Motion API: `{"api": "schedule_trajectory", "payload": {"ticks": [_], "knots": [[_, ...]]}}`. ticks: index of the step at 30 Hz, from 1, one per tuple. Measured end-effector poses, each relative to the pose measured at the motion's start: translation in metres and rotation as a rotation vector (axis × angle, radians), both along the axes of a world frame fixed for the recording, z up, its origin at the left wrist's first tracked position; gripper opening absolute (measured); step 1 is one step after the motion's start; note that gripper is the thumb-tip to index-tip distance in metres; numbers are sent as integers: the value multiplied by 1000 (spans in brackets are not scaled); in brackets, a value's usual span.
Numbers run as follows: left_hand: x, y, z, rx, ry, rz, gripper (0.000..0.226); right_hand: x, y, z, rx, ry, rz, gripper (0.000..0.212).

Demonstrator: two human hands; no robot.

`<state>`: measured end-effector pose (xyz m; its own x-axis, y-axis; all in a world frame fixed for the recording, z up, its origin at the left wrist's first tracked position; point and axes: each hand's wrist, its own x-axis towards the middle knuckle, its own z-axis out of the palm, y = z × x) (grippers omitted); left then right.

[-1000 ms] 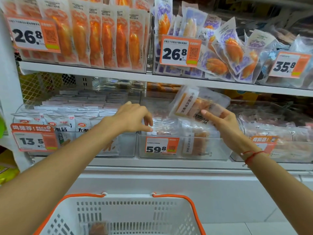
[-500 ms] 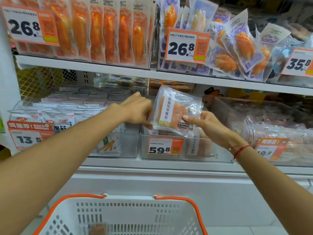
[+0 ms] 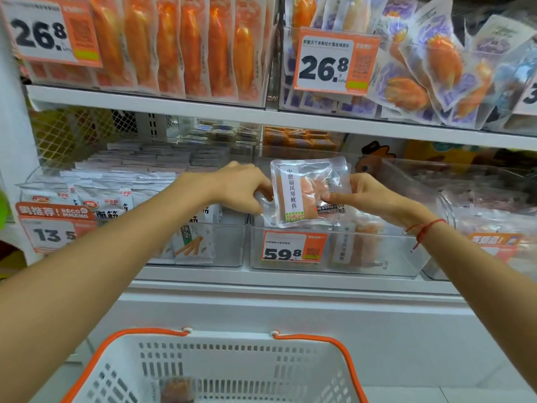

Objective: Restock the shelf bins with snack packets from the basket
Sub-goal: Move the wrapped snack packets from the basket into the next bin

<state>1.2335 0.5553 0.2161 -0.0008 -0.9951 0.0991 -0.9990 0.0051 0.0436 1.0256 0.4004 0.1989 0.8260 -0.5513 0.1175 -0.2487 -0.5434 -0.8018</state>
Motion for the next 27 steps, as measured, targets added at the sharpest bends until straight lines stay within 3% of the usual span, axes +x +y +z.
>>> {"api": "schedule_trajectory", "payload": {"ticks": [6,14,17,23,25,27], "knots": [[-8,0,-12,-120,457,165,80,2,10,-7,-61,-88,-31,9],[-5,-1,-20,-304,189,118,67,0,34,-29,-263,-264,-80,15],[-2,2,-23,-360,220,65,59,-4,38,-30,-356,-291,-101,14],[3,13,-8,-112,226,-77,28,-7,38,-27,-308,-181,-12,17],[4,15,-2,22,291,-49,35,-7,37,-23,-289,-146,-18,10],[2,15,0,-3,349,-26,48,-6,36,-19,-281,-108,-24,12]]}}
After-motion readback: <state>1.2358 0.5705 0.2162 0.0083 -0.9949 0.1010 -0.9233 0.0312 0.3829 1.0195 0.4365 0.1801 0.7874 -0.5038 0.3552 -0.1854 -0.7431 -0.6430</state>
